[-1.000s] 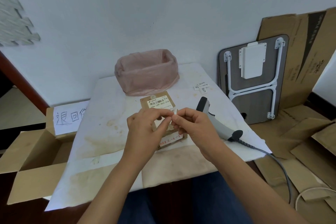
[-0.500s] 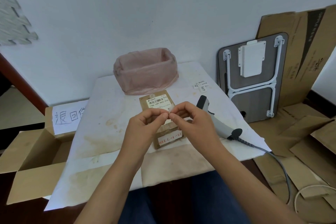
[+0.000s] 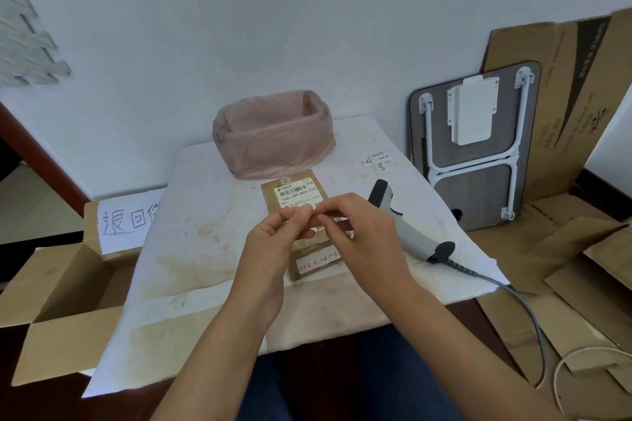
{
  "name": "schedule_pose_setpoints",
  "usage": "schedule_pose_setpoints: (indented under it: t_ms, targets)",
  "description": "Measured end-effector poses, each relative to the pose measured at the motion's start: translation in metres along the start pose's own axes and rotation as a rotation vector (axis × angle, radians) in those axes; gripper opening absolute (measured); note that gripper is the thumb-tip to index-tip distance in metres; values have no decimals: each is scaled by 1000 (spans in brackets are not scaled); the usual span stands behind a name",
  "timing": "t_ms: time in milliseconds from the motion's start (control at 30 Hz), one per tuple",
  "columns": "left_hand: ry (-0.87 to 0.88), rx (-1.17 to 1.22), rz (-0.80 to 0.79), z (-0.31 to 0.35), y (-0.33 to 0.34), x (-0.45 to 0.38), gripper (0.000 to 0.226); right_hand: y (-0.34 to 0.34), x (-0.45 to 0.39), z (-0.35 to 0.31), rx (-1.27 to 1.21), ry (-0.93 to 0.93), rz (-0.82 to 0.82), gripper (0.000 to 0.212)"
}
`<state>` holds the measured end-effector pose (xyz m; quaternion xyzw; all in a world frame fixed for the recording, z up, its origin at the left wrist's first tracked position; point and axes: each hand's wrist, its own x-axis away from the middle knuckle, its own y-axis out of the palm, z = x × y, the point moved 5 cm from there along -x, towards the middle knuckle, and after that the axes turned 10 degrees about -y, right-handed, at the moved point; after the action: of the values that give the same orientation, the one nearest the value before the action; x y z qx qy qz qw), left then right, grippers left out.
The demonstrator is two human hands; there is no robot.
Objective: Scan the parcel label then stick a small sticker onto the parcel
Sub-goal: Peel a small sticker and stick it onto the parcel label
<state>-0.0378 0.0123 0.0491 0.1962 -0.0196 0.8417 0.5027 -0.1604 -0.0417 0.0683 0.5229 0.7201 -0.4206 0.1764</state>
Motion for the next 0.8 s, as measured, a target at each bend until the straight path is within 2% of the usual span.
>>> schedule_pose_setpoints:
  t_ms: [200, 367, 500, 667, 800]
  targets:
    - [-44, -44, -26, -1, 1, 1, 29, -5, 1, -4, 137, -125, 9, 6]
    - [-55, -18, -13, -1, 0, 0, 17, -6, 2, -4, 129, -130, 30, 4]
    - [-23, -53, -13, 0, -1, 1, 15, -5, 3, -2, 13, -50, 20, 6]
    - [169, -335, 38, 8, -5, 6, 13, -5, 2, 4, -27, 104, -51, 6]
    - [230, -513, 81, 13, -4, 8, 11, -3, -2, 9, -31, 211, -95, 5]
